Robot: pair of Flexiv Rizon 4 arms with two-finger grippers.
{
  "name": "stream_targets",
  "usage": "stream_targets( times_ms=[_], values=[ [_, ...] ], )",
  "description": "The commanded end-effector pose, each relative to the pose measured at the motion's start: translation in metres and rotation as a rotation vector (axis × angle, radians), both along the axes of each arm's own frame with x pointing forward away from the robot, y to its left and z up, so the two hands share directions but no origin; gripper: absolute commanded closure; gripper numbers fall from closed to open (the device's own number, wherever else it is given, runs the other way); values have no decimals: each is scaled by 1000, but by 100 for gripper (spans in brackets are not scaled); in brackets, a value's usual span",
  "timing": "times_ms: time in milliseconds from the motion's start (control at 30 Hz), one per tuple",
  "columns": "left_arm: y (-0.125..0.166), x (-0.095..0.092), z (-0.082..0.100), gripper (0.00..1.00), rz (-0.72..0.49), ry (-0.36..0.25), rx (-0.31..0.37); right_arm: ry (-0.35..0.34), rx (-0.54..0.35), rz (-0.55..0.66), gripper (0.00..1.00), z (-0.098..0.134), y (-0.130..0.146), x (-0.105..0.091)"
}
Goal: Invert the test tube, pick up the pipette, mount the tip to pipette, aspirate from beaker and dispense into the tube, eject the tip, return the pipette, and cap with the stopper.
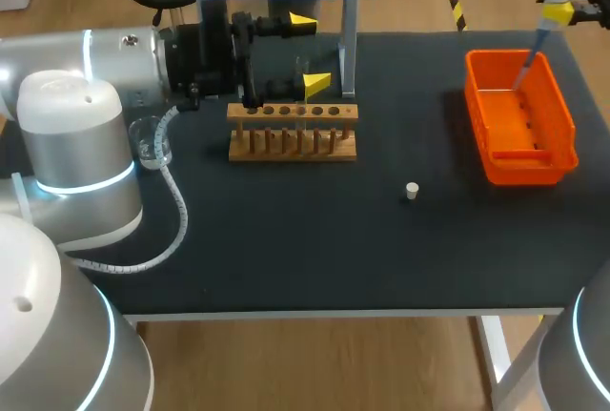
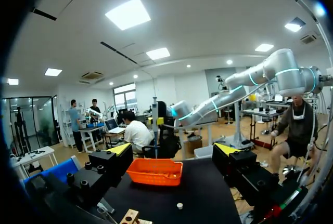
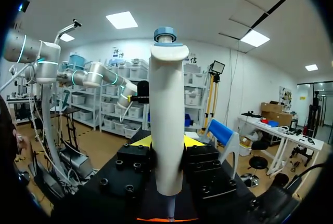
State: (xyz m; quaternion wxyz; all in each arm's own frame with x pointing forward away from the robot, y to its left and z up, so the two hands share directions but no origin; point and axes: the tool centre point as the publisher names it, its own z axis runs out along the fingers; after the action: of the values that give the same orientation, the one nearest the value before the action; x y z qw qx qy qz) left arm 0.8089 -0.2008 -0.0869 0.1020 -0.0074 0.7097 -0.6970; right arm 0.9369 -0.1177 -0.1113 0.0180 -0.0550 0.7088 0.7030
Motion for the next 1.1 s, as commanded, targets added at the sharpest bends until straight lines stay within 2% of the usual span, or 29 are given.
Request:
stream_targets(
  times_ms=[33, 367, 1100],
  values=[
    [-1, -1, -1, 0, 5, -2, -3, -3, 2, 8, 100, -3, -13, 3],
    [-1, -1, -1, 0, 5, -2, -3, 7, 44, 49, 100, -6, -33, 6],
    [-1, -1, -1, 0, 5, -2, -3, 6, 21, 66, 100, -16, -52, -3]
  ],
)
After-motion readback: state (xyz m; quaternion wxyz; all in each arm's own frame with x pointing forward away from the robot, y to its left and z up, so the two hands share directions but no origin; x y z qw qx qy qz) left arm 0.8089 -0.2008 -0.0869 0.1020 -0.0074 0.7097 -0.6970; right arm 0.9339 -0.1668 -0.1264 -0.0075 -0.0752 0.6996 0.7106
